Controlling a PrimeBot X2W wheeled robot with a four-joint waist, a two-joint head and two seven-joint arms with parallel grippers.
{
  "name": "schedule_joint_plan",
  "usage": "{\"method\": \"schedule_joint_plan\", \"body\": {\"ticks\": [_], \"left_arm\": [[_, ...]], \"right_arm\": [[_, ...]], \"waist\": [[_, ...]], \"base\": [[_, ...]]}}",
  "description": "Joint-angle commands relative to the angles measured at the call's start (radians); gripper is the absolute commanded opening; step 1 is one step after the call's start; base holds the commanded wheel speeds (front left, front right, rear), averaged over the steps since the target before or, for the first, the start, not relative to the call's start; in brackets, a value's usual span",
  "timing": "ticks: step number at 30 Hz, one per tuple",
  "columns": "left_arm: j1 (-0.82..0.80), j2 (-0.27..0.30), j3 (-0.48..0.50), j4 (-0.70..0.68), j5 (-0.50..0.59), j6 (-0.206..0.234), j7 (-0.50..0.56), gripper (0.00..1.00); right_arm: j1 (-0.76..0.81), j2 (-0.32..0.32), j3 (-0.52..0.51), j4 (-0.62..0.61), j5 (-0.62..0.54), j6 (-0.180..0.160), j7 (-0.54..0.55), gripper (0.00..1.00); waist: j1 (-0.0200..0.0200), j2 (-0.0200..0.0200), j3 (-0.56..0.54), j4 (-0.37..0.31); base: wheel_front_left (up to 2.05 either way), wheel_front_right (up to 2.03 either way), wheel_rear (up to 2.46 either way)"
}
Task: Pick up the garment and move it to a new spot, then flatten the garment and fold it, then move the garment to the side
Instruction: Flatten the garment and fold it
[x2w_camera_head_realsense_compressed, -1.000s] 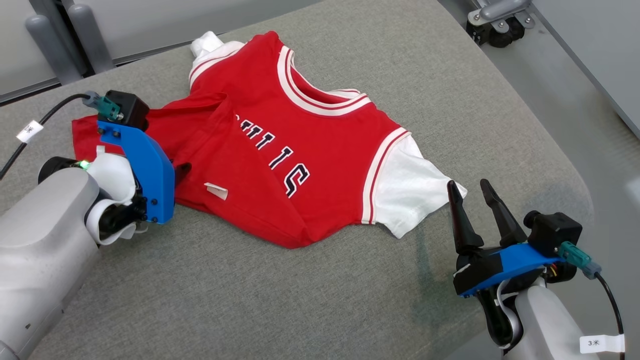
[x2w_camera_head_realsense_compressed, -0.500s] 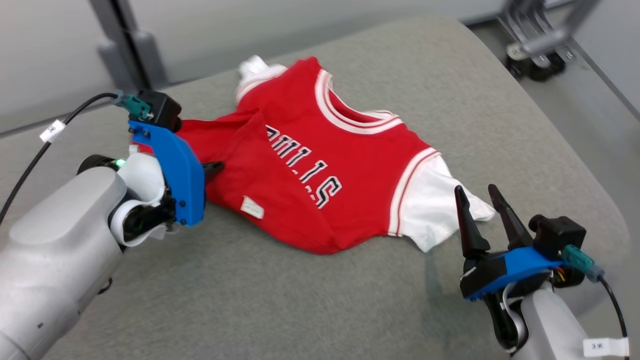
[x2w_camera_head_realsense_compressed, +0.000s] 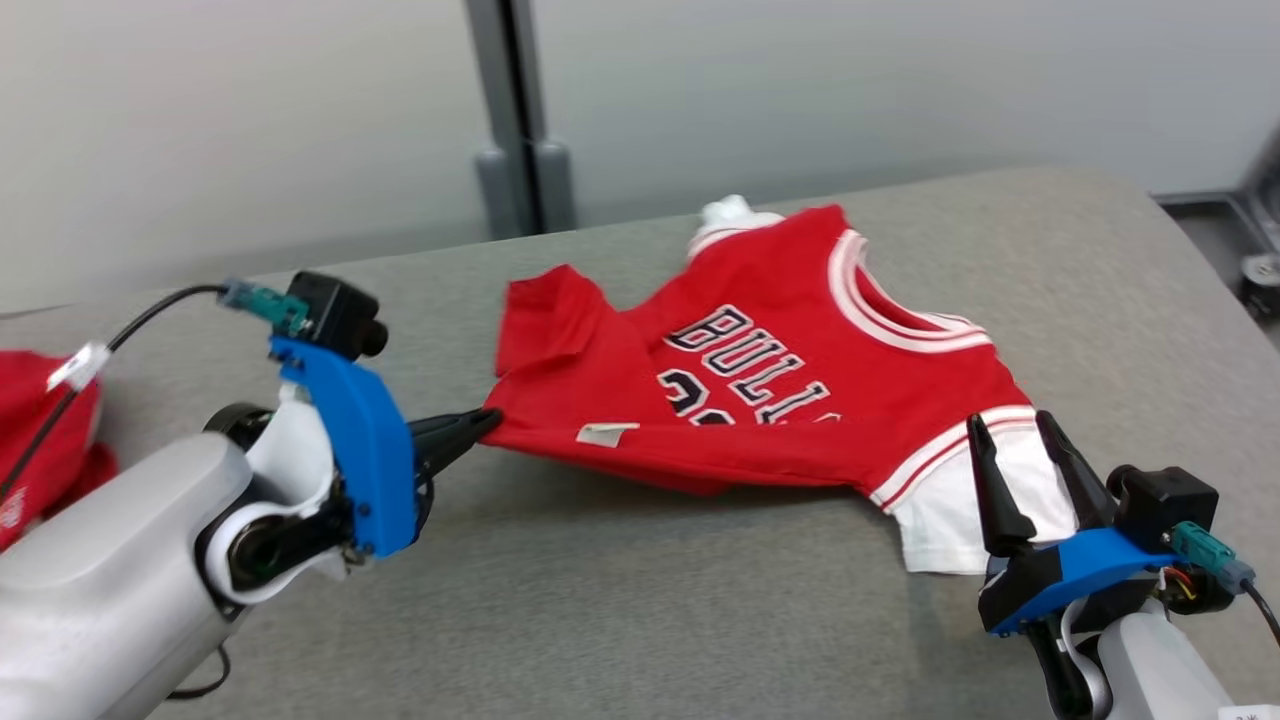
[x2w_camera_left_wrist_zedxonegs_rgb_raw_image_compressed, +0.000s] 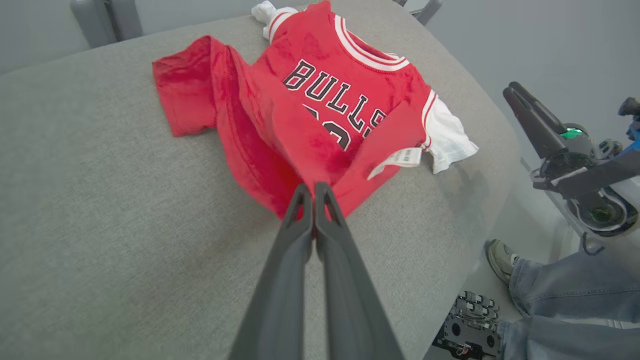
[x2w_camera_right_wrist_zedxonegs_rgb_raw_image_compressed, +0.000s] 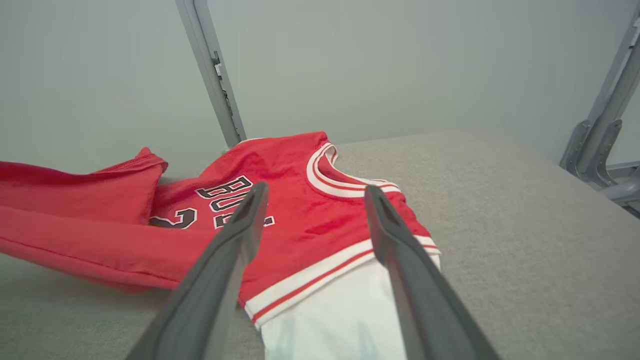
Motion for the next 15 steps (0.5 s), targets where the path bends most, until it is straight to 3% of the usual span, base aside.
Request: {"method": "schedule_joint_plan", "body": {"ticks": [1,6,15], "left_arm": [[0.036,0.029,0.005,-0.016,-0.006,-0.001,-0.027,0.00],[0.120,0.074,0.013,-0.024,-0.037,-0.001,-0.097,0.00],[0.282,0.107,0.013,0.015,-0.075,-0.001,-0.228,0.00]], "right_arm": [[0.013,-0.008,-0.001,0.000,-0.002,0.000,-0.003,1.00],[0.023,-0.014,0.010,0.007,-0.003,0.000,-0.003,1.00],[0.035,-0.026,0.023,0.017,0.004,0.000,-0.003,1.00]], "waist": [[0.0002,0.0002,0.005,0.041],[0.0002,0.0002,-0.012,0.106],[0.0002,0.0002,-0.026,0.142]], "base": [[0.00,0.00,0.00],[0.00,0.00,0.00],[0.00,0.00,0.00]]}}
